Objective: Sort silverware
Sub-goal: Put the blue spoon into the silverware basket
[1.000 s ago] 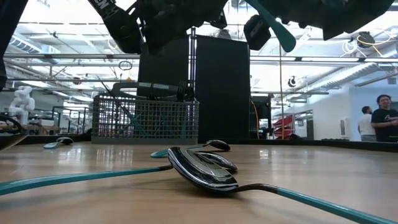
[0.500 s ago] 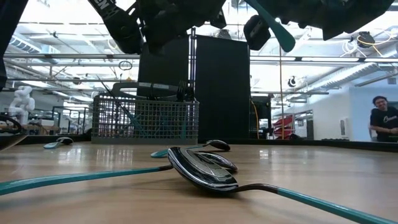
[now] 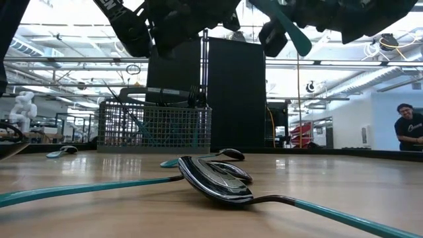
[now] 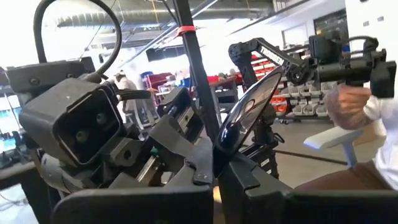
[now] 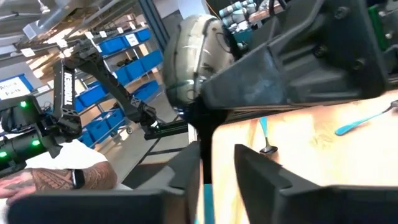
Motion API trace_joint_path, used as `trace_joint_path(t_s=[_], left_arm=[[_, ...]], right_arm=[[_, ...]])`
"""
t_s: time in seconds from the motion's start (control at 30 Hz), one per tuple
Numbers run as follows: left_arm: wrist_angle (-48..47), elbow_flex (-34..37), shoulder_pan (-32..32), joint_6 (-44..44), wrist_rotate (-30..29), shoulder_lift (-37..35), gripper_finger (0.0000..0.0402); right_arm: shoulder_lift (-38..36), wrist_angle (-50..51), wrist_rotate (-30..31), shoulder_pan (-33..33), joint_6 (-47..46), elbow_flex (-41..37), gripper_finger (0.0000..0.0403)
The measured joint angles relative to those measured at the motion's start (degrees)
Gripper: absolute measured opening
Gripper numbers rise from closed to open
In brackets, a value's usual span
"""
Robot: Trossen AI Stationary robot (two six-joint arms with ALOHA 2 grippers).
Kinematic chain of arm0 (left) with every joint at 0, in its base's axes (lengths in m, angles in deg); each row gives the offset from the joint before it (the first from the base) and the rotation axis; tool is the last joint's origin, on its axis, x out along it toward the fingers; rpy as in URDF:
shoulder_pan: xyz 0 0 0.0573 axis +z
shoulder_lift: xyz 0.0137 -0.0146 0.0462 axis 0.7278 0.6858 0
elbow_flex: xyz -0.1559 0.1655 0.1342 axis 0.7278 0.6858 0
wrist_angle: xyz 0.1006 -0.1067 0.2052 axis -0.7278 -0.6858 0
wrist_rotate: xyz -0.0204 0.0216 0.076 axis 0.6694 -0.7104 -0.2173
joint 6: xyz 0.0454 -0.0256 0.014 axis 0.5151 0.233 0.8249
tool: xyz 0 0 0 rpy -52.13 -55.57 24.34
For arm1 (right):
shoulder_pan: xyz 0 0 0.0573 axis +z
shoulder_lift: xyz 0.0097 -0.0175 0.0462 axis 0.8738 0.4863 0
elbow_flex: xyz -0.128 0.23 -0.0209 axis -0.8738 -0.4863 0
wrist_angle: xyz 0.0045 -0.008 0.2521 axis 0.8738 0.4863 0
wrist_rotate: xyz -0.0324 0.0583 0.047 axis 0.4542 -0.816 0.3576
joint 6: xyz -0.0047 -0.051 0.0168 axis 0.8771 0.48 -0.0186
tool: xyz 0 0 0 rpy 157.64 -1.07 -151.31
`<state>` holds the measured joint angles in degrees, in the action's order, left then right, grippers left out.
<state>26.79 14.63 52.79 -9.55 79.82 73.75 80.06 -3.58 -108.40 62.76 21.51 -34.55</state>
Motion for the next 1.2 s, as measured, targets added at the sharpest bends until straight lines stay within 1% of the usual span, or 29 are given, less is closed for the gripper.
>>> trace_joint_path(t_s=[0.1,0.17,0.27,0.4,0.47,0.5,0.57,0.63,0.7,0.77,0.83,0.93,1.03,1.2], left_arm=[[-0.1,0.0,0.7,-2.7,0.0,-0.2,0.0001],[-0.7,0.0,1.8,-6.1,0.6,-1.1,0.0000],[-2.0,0.0,3.8,-9.6,1.1,-3.4,0.0000],[-10.6,0.0,6.1,-9.5,-0.1,-7.9,0.0000],[-16.7,0.1,7.4,-8.6,-2.0,-11.4,0.0000],[-20.0,0.1,8.1,-6.8,-4.0,-13.4,0.0000],[-28.7,0.0,9.8,-2.3,-10.2,-18.2,0.0000],[-36.7,0.0,11.3,3.1,-19.8,-22.3,0.0000],[-43.1,0.0,12.9,7.6,-29.9,-25.5,0.0000],[-44.9,0.0,14.9,10.9,-38.2,-27.1,0.0000],[-44.1,0.0,18.0,12.6,-43.3,-27.2,0.0000],[-42.9,-0.3,23.2,12.3,-44.4,-25.6,0.0000],[-45.7,-2.1,27.6,9.8,-44.2,-23.8,0.0000],[-49.8,-7.3,31.2,8.2,-41.4,-20.8,0.0000]], right_arm=[[-0.5,0.7,-0.1,-0.7,0.1,0.0,0.0134],[-1.7,2.4,0.5,-1.3,1.5,0.0,0.0166],[-4.3,7.2,0.8,-2.5,2.3,0.0,0.0205],[-8.3,15.7,1.2,-4.6,2.3,0.0,0.0236],[-10.5,21.6,4.8,-5.3,2.4,0.0,0.0244],[-11.5,24.9,7.4,-5.4,2.6,0.0,0.0246],[-13.0,30.4,13.6,-5.5,3.2,0.0,0.0248],[-14.1,34.9,19.9,-5.5,3.2,0.0,0.0249],[-14.3,37.7,24.6,-5.5,3.1,0.0,0.0249],[-14.2,39.5,27.6,-5.5,3.1,0.0,0.0249],[-13.6,39.2,28.7,-5.5,3.9,0.0,0.0249],[-12.8,39.0,28.8,-5.5,5.1,0.0,0.0249],[-12.5,39.1,28.8,-5.5,6.1,0.0,0.0249],[-12.5,38.7,28.8,-5.7,7.9,0.0,0.0249]])
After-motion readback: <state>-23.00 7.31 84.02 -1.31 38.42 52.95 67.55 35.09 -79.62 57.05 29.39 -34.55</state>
